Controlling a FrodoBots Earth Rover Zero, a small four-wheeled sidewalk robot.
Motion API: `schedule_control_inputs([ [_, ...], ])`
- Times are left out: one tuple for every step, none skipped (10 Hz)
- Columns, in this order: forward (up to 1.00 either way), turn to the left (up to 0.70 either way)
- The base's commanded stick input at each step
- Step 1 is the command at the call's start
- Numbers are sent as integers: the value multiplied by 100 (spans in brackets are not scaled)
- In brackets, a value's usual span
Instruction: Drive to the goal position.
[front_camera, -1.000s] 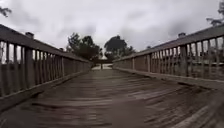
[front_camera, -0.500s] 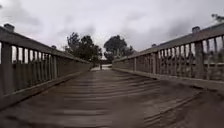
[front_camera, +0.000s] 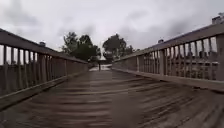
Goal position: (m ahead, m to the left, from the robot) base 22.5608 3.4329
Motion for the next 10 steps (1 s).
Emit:
schedule_control_inputs([
  [85,0],
  [85,0],
  [85,0],
  [85,0],
  [85,0],
  [85,0],
  [85,0],
  [85,0],
  [85,0],
  [85,0],
])
